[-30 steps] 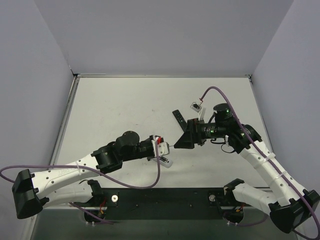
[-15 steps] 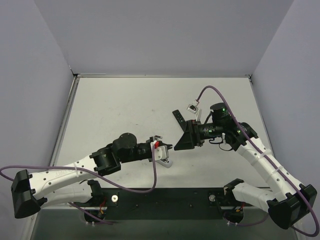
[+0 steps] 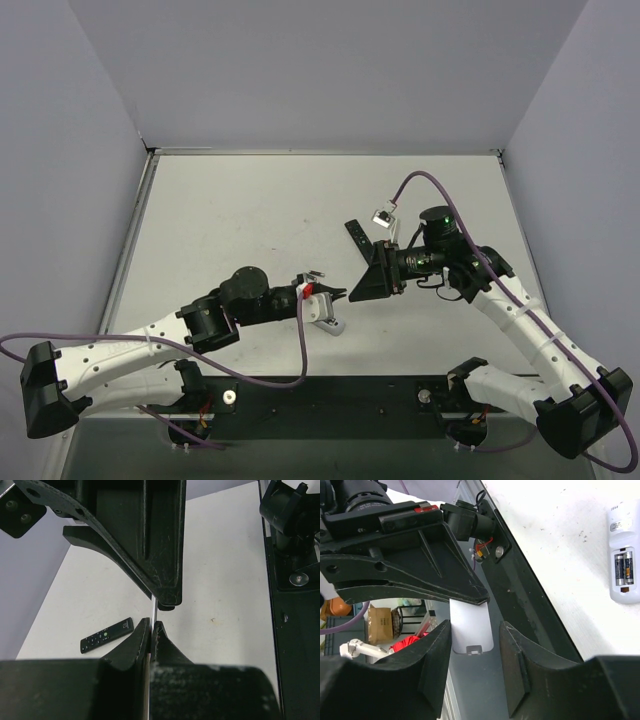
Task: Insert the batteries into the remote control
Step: Adjust the battery cover.
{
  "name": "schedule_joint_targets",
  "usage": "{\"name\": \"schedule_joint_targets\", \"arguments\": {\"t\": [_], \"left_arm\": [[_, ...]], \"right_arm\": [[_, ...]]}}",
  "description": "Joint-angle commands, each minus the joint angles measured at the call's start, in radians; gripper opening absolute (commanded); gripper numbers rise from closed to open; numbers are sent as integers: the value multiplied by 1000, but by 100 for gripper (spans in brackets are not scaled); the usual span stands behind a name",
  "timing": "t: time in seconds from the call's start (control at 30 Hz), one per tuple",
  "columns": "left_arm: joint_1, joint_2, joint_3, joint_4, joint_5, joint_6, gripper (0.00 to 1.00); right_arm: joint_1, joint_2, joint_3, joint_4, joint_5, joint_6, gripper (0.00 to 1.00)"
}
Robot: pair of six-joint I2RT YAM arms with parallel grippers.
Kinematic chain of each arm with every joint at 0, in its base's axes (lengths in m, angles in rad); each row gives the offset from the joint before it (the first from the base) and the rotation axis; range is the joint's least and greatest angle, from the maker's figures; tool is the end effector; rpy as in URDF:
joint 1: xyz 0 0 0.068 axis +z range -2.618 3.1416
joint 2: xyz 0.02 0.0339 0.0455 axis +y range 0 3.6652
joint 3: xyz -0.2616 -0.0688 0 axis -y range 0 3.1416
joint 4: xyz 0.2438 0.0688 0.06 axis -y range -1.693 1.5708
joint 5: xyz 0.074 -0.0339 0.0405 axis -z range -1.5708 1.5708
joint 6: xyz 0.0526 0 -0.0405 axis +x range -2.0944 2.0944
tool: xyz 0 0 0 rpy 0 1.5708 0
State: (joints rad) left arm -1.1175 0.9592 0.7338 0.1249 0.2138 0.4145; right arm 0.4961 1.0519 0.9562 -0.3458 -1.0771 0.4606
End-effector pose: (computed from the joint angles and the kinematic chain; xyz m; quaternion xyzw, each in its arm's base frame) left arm 0.0975 -0.2257 0.3191 0.5628 0.4819 -0.3039 0.5988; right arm 0.1786 0.1493 0.3348 -0.2873 0.7202 0.5961 0.2084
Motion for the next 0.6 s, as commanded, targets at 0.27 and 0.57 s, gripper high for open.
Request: {"name": "schedule_joint_targets", "arguments": {"t": [0.27,0.57], "left_arm": [[-4,-7,-7,51,16,-20,1],[1,-45,-72,77,-160,-185,83]], "right_arm": [[-5,-27,-27,77,-61,23,0],[25,-4,-17,-64,141,-166,0]]}}
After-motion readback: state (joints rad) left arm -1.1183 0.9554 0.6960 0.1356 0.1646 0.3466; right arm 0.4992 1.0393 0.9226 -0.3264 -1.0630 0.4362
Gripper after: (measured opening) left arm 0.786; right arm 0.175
